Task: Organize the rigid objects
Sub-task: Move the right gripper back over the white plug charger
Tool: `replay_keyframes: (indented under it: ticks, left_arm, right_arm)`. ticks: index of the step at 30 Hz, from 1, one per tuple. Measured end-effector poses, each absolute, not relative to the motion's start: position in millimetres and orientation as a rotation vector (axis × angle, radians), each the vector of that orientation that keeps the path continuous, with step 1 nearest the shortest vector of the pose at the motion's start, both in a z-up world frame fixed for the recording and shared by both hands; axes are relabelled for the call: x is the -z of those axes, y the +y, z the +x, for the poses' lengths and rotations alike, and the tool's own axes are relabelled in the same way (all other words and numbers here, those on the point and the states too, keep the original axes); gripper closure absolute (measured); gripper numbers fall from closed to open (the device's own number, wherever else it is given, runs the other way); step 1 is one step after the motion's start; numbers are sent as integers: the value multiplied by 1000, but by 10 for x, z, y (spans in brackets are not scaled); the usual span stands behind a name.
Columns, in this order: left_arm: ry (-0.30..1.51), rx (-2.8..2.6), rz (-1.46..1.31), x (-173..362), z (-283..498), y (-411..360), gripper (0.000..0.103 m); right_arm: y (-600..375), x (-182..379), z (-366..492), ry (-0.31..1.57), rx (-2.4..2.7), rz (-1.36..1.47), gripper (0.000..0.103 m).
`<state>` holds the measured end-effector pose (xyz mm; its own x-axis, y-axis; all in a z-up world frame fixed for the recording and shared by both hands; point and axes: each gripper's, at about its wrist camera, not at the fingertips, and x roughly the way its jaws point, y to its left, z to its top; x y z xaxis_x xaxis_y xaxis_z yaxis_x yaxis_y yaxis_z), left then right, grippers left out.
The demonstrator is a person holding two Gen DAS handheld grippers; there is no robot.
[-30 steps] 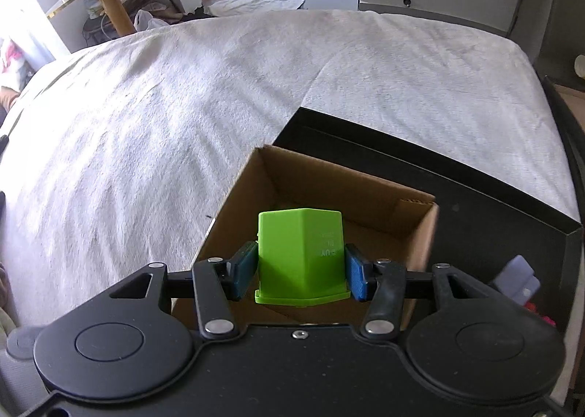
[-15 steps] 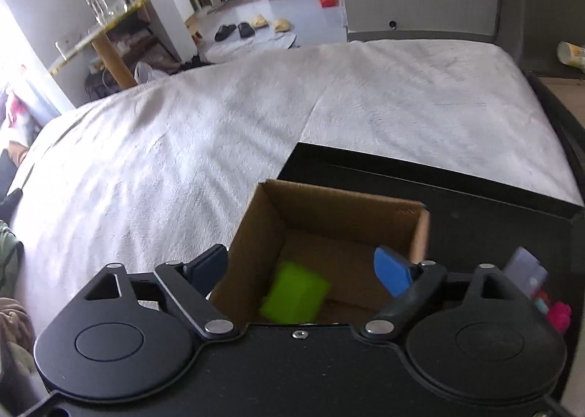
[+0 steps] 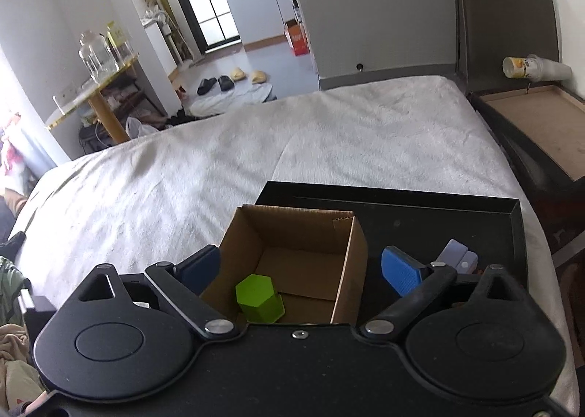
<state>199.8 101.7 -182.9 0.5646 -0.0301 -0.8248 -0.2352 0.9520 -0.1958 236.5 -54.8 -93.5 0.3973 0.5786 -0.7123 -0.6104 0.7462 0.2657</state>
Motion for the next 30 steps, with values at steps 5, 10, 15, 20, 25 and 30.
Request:
replay_keyframes:
  ticks: [5,10,15,20,25,30]
  left_arm:
    - [960,-134,-300,1844,2000,1010,93]
    - [942,-143,-299,1860,1978,982,93]
    - [932,-139,-299,1867,1963,984,93]
    - [916,-145,-285,1851,1943,953,93]
    - [900,-147,-264,1843,1916,918,93]
    - [904,-144,-287,1833,1920,949,93]
  right_arm:
    - [-664,972,2378,880,-764,-23,7]
    - [-849,1060,2478,895,-714,15,5]
    - [-1116,1138,2559,895,-684,79,2]
    - [-1361,1201,2590,889,-614,86,0]
    - [-1536,1285,2589,879,-574,40,0]
    - [-1548,1468,2595,946,-551,-37,0]
